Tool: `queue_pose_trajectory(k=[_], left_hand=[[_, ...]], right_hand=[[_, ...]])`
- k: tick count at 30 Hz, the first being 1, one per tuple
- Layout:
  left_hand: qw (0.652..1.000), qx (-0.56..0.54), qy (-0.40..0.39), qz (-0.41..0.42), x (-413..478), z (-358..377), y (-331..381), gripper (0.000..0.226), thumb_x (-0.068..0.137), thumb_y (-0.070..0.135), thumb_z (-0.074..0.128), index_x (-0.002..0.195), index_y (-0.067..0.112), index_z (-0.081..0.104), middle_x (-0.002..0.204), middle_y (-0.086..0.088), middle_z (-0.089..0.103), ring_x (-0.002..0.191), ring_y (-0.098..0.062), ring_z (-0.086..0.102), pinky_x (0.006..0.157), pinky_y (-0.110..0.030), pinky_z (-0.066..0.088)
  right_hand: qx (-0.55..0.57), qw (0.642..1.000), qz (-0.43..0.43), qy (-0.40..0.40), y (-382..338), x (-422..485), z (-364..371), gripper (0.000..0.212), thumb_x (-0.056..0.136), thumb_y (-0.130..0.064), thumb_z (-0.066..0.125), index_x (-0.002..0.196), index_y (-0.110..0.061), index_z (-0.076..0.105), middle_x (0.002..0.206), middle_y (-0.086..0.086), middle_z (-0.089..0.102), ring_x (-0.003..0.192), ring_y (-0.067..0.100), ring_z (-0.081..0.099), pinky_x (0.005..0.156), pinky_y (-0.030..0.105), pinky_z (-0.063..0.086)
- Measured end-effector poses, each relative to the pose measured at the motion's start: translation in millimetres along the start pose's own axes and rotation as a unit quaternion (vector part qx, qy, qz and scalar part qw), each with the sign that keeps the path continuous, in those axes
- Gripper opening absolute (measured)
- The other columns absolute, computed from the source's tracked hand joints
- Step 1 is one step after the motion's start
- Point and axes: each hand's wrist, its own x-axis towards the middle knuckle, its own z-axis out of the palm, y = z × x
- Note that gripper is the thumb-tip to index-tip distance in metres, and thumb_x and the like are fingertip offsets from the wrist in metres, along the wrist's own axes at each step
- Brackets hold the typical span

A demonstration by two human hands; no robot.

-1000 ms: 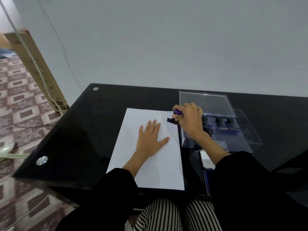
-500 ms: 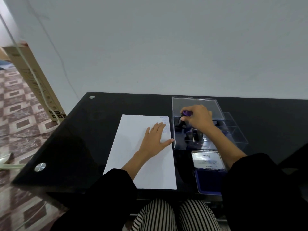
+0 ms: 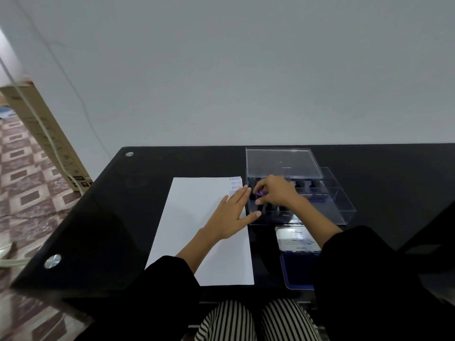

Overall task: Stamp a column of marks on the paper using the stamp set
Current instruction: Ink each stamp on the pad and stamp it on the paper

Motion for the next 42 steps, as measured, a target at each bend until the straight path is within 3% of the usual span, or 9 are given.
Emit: queue_pose_trajectory(k=[4, 11, 17, 20, 24, 30, 35, 38, 42], left_hand=[[1.000, 0.009, 0.011, 0.010, 0, 5, -2, 0.069, 0.096, 0.049, 0.033, 0.150, 0.019, 0.003, 0.159, 0.004, 0.001, 0.146, -0.012, 0.003, 0.118, -0.034, 0.006], [0.999, -0.027, 0.033, 0.022, -2, 9, 0, 0.066, 0.097, 0.044, 0.034, 0.150, 0.020, 0.003, 0.159, 0.004, 0.002, 0.146, -0.011, 0.006, 0.117, -0.027, 0.008], [0.998, -0.043, 0.041, 0.020, -1, 8, 1, 0.066, 0.097, 0.044, 0.037, 0.150, 0.020, 0.006, 0.158, 0.004, 0.006, 0.146, -0.012, 0.007, 0.116, -0.026, 0.008], [0.997, -0.034, 0.064, 0.017, 0, 6, 2, 0.064, 0.096, 0.046, 0.039, 0.149, 0.020, 0.015, 0.158, 0.004, 0.012, 0.145, -0.012, 0.011, 0.116, -0.026, 0.010], [0.995, -0.029, 0.089, 0.036, 14, -6, 7, 0.062, 0.094, 0.048, 0.041, 0.147, 0.020, 0.025, 0.157, 0.003, 0.017, 0.144, -0.013, 0.015, 0.115, -0.029, 0.014], [0.993, 0.024, 0.083, 0.078, 63, -27, 26, 0.065, 0.094, 0.052, 0.039, 0.147, 0.018, 0.025, 0.157, 0.001, 0.016, 0.145, -0.014, 0.011, 0.118, -0.038, 0.014], [0.994, 0.082, 0.036, 0.063, 99, -20, 29, 0.074, 0.092, 0.057, 0.038, 0.150, 0.016, 0.015, 0.159, -0.001, 0.007, 0.146, -0.015, 0.002, 0.119, -0.040, 0.008], [0.995, 0.097, -0.001, 0.035, 110, -10, 24, 0.080, 0.091, 0.060, 0.038, 0.151, 0.017, 0.008, 0.159, 0.000, -0.001, 0.146, -0.015, -0.005, 0.118, -0.042, -0.001], [0.987, 0.156, -0.013, 0.029, 114, 3, 16, 0.096, 0.081, 0.074, 0.031, 0.151, 0.015, 0.001, 0.159, -0.003, -0.005, 0.146, -0.017, -0.008, 0.117, -0.044, -0.006]], right_hand=[[0.028, 0.999, 0.016, 0.007, 1, 3, 6, 0.044, 0.078, -0.028, 0.073, 0.115, -0.014, 0.054, 0.115, 0.004, 0.063, 0.113, 0.022, 0.054, 0.100, 0.044, 0.036], [0.037, 0.996, 0.017, 0.075, 5, 7, 24, 0.029, 0.078, -0.032, 0.072, 0.104, -0.020, 0.069, 0.107, 0.000, 0.069, 0.111, 0.020, 0.057, 0.095, 0.041, 0.039], [-0.016, 0.991, 0.031, 0.129, 6, 2, 37, 0.032, 0.084, -0.037, 0.066, 0.113, -0.024, 0.067, 0.116, 0.002, 0.065, 0.121, 0.022, 0.047, 0.101, 0.041, 0.032], [0.020, 0.989, 0.028, 0.146, 11, 2, 31, 0.034, 0.080, -0.040, 0.068, 0.110, -0.024, 0.067, 0.109, -0.003, 0.069, 0.113, 0.018, 0.054, 0.098, 0.039, 0.034], [0.063, 0.978, 0.045, 0.193, 28, 11, 4, 0.021, 0.079, -0.039, 0.070, 0.097, -0.027, 0.071, 0.095, -0.007, 0.072, 0.104, 0.017, 0.060, 0.094, 0.038, 0.042], [-0.014, 0.985, 0.083, 0.153, 54, 39, -34, 0.017, 0.087, -0.032, 0.063, 0.100, -0.024, 0.071, 0.103, -0.004, 0.071, 0.110, 0.020, 0.058, 0.101, 0.042, 0.040], [-0.128, 0.982, 0.073, 0.119, 64, 61, -26, 0.022, 0.090, -0.030, 0.057, 0.104, -0.017, 0.068, 0.106, 0.006, 0.068, 0.112, 0.024, 0.054, 0.090, 0.035, 0.044], [-0.233, 0.960, 0.044, 0.147, 65, 67, -13, 0.022, 0.093, -0.029, 0.052, 0.102, -0.014, 0.065, 0.109, 0.006, 0.062, 0.118, 0.024, 0.044, 0.083, 0.031, 0.043], [-0.282, 0.950, 0.026, 0.134, 64, 67, 1, 0.029, 0.093, -0.034, 0.052, 0.106, -0.011, 0.063, 0.124, 0.009, 0.048, 0.123, 0.025, 0.037, 0.086, 0.031, 0.042]])
